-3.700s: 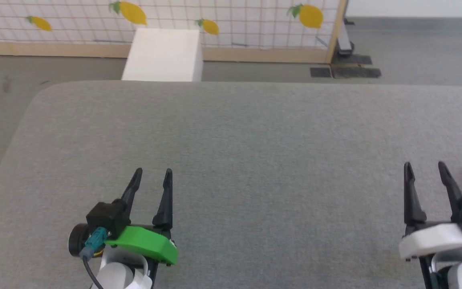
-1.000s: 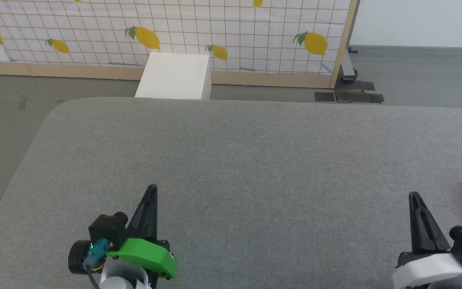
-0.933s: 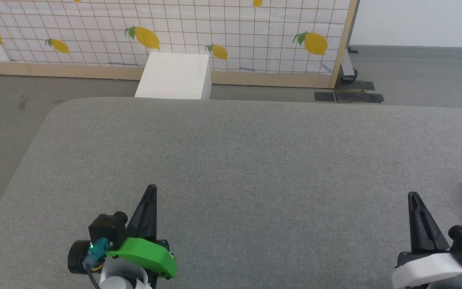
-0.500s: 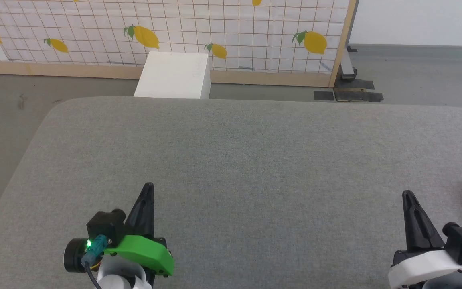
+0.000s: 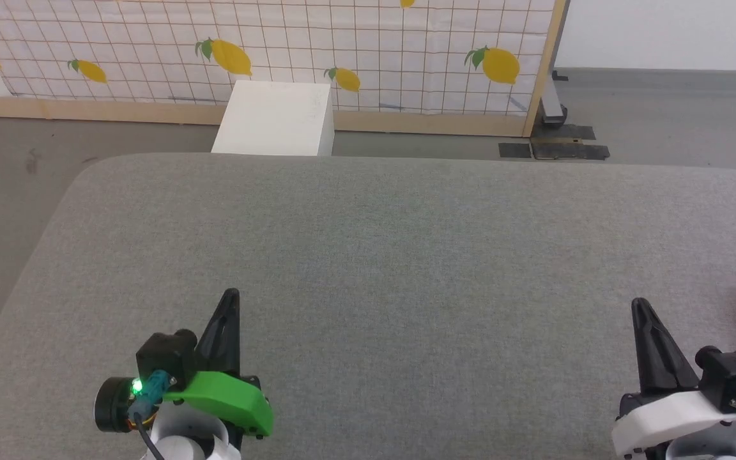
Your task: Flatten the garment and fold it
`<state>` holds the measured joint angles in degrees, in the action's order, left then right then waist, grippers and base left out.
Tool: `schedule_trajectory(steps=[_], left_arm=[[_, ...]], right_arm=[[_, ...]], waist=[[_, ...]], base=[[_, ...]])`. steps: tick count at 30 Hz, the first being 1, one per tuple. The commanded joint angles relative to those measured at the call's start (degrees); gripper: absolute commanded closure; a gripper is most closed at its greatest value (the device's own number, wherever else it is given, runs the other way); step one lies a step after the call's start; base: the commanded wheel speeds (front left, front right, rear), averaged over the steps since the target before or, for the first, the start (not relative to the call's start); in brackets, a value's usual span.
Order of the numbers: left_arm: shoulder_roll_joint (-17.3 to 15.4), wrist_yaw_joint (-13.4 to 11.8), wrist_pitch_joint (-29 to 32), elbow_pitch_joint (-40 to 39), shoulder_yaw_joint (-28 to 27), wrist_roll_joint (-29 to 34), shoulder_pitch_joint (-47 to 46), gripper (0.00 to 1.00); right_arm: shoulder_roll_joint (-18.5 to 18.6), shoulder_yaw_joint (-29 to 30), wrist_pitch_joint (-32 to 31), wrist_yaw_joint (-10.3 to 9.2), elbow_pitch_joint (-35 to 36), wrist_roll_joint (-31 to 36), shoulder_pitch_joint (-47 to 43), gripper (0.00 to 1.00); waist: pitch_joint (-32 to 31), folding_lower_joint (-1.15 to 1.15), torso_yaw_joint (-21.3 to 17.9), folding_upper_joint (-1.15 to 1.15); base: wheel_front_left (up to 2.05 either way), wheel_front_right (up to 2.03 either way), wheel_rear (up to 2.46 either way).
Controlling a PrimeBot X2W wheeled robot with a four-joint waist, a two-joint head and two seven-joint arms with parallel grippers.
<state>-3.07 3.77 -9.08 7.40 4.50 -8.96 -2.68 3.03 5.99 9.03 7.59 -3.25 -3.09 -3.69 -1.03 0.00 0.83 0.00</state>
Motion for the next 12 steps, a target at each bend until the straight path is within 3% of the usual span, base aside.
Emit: schedule_trajectory(steps=[1, 12], left_arm=[[0.08, -0.58, 0.42, -0.44, -0.27, 0.64, 0.96, 1.0], [0.1, -1.05, 1.7, -1.47, -0.9, 1.88, 1.22, 1.0]], right_arm=[[-0.06, -0.32, -0.41, -0.04, 0.52, 0.43, 0.88, 1.0], [-0.07, -1.16, -1.68, -0.05, 0.93, 0.82, 1.3, 1.0]], waist=[[0.02, 0.0, -0.01, 0.0], [0.17, 0.0, -0.13, 0.0]], base=[[0.0, 0.0, 0.0], [0.0, 0.0, 0.0]])
